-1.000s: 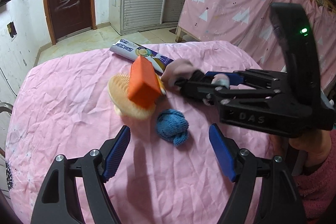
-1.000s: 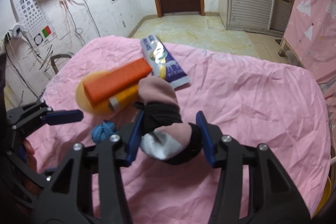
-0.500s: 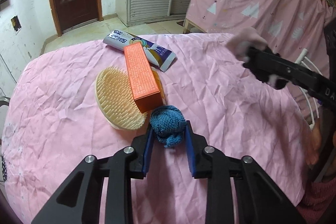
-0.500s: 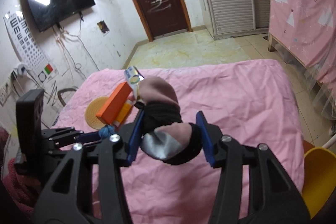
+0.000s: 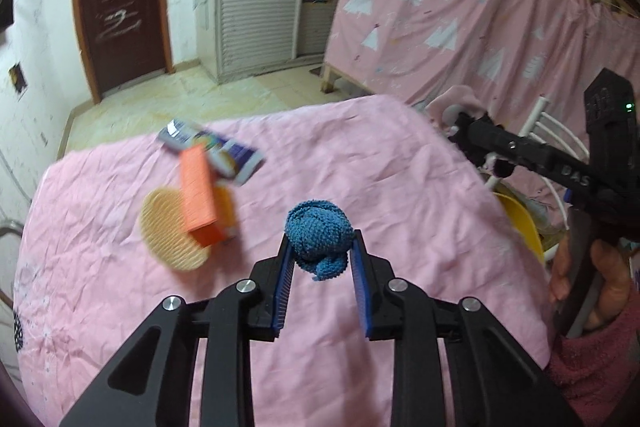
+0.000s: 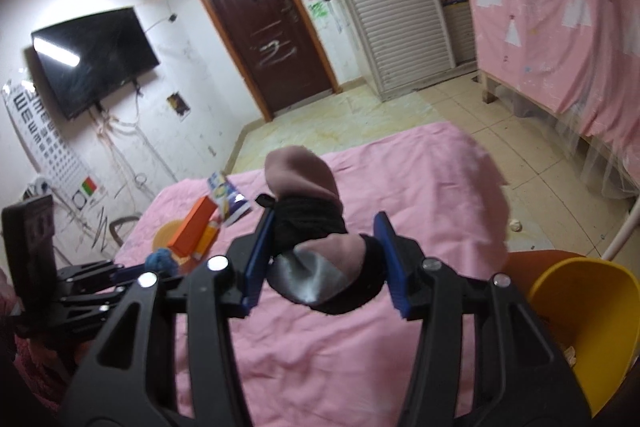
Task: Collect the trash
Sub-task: 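Carry yarn ball and sock to the yellow bucket and release both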
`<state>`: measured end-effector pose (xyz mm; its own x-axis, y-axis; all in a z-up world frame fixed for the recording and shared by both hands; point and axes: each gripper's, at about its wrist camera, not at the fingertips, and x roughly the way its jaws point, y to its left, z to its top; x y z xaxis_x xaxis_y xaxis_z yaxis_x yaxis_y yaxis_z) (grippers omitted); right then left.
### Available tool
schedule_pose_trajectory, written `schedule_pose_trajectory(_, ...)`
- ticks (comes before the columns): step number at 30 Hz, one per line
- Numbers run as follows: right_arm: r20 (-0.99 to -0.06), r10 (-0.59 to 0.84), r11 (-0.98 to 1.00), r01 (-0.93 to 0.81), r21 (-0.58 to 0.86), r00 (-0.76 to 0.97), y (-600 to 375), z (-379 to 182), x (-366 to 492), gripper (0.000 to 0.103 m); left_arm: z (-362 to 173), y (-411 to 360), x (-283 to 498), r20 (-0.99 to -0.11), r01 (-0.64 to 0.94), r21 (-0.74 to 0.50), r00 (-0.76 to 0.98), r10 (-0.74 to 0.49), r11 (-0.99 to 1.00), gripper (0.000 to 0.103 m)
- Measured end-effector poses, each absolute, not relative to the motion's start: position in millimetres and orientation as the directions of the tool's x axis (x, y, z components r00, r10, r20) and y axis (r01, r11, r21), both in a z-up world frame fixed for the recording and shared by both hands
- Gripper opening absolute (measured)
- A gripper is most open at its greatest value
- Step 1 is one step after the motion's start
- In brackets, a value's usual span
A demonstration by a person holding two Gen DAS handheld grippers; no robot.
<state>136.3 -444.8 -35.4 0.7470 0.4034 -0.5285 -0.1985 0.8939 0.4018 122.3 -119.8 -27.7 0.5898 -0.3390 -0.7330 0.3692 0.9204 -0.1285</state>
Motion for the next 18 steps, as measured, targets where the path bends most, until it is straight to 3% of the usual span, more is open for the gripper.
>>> schedule_pose_trajectory(18, -0.531, 0.162, 0.893, 0.105, 0.437, 0.832, -598.5, -62.4, 67.8, 0.050, -22.5, -287.1, 108.5, -0.715, 0.618, -0.090, 0.506, -0.483, 0.781, 0.018)
